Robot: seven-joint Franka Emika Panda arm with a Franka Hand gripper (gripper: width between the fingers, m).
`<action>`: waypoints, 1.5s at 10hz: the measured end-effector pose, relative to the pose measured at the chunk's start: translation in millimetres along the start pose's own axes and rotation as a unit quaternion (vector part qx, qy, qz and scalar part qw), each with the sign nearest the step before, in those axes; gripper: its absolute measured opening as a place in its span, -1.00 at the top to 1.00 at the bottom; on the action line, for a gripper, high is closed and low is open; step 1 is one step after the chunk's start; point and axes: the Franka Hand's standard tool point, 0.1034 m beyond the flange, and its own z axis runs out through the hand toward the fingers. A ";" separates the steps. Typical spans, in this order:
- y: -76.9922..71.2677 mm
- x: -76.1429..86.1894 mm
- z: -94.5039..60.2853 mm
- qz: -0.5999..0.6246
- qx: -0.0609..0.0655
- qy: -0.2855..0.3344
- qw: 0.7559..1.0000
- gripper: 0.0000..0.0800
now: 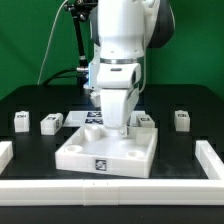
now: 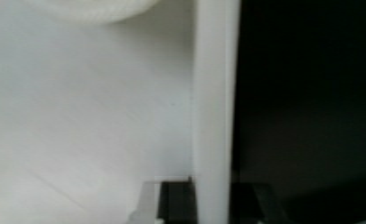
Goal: Assemble one leg
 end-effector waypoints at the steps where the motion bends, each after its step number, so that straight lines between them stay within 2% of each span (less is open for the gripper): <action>1: 4.1 7.5 0.3 -0.023 -0.002 0.000 1.000 0.85; 3: 12.8 21.3 0.5 -0.055 -0.009 0.002 0.998 0.85; 5: 11.7 24.2 0.8 -0.056 -0.015 0.006 0.998 0.85; 8: 13.6 27.1 0.8 -0.060 -0.014 0.005 0.998 0.85; 11: 23.5 48.8 1.1 -0.084 -0.003 -0.003 0.996 0.85; 15: 30.8 64.6 1.7 -0.096 -0.006 -0.002 0.995 0.85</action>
Offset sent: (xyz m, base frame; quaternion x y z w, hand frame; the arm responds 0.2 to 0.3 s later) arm -0.0006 0.0319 -0.0004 -0.0256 0.0406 -0.0292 0.9984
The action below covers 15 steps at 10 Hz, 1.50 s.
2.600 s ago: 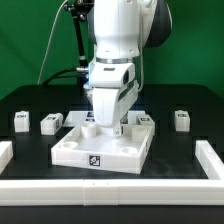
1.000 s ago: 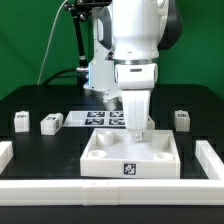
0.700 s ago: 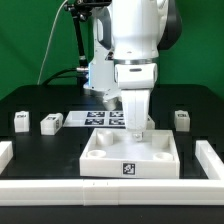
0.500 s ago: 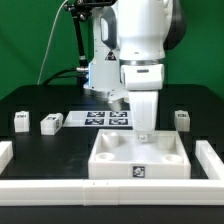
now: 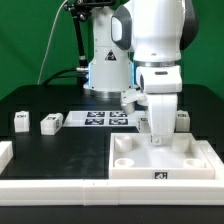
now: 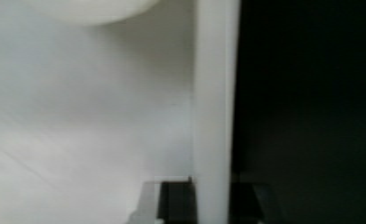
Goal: Assemble one leg
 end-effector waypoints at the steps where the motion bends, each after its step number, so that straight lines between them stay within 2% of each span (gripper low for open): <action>1: 5.2 0.0 0.1 0.001 -0.003 0.001 1.000 0.85; 4: 20.2 -0.7 0.2 0.004 -0.010 0.002 1.000 0.85; 6: 22.0 -1.3 0.3 0.003 0.000 -0.001 1.000 0.85; 9: 22.0 -1.7 0.4 0.004 0.000 -0.001 1.000 0.84; 10: 21.9 -1.9 0.5 0.004 0.000 -0.002 1.000 0.29; 11: 21.9 -2.0 0.6 0.004 0.000 -0.002 1.000 0.29; 12: 21.9 -2.0 0.6 0.004 0.000 -0.002 1.000 -0.17; 13: 21.8 -2.1 0.7 0.004 0.000 -0.002 1.000 -0.48; 14: 21.8 -2.1 0.7 0.004 0.000 -0.002 1.000 -0.48; 15: 21.7 -2.2 0.8 0.004 0.000 -0.002 1.000 -0.59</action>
Offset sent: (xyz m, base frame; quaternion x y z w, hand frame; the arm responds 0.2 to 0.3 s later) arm 0.0308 0.0068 -0.0039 -0.0051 0.0225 0.0123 0.9997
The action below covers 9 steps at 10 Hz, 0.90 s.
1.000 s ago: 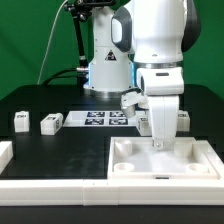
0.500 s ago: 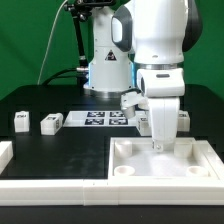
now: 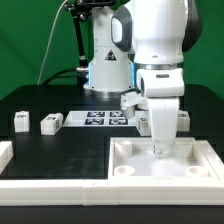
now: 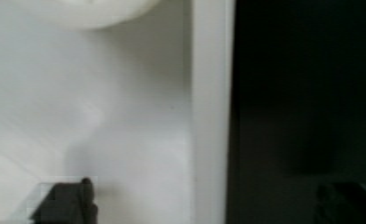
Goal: Assemble one leg
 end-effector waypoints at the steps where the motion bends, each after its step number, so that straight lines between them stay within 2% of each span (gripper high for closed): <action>1: 0.0 0.0 0.1 0.000 0.000 0.000 1.000 -0.62; 4: -2.1 0.0 -1.2 0.010 0.000 0.000 1.000 -0.62; 6: -20.6 5.4 -21.4 0.058 0.001 -0.006 0.998 -0.62; 8: -29.1 11.0 -39.7 0.076 0.005 -0.014 0.997 -0.62; 9: -33.0 11.6 -46.7 0.084 0.002 -0.015 0.996 -0.62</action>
Offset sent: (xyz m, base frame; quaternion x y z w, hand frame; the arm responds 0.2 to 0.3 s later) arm 0.0000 0.0000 0.0000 0.0000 0.0000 0.0000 1.0000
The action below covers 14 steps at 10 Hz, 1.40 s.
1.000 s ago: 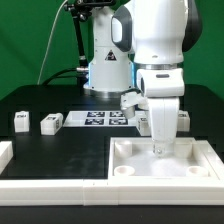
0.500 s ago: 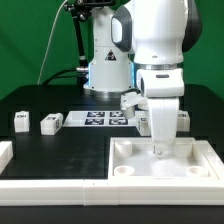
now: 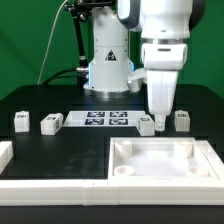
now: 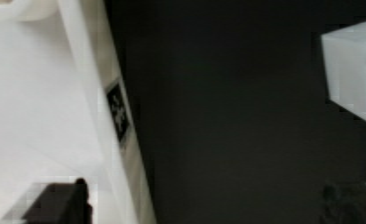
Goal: Assemble one leg
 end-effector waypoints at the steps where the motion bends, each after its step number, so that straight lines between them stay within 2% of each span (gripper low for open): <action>1: -0.4 -1.0 3.2 0.008 0.002 0.000 1.000 -0.62; 2: -0.1 -1.1 4.9 0.008 0.003 0.000 1.000 -0.62; 4: -0.5 -0.4 5.0 0.097 0.004 0.001 0.995 -0.62; 5: -2.0 -1.9 6.5 0.157 0.006 0.006 0.988 -0.62; 6: -10.0 -7.8 11.1 0.234 0.010 0.017 0.972 -0.62; 8: -31.1 -9.8 17.1 0.382 0.019 0.021 0.924 -0.62; 10: -39.3 -1.4 18.9 0.490 0.029 0.019 0.871 -0.62; 13: -46.4 19.7 15.3 0.634 0.044 0.022 0.772 -0.62; 14: -47.4 30.0 12.6 0.661 0.047 0.024 0.749 -0.62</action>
Offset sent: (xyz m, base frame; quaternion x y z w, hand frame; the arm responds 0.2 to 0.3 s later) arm 0.0000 0.0000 0.0000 0.0000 0.0000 0.2377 0.9713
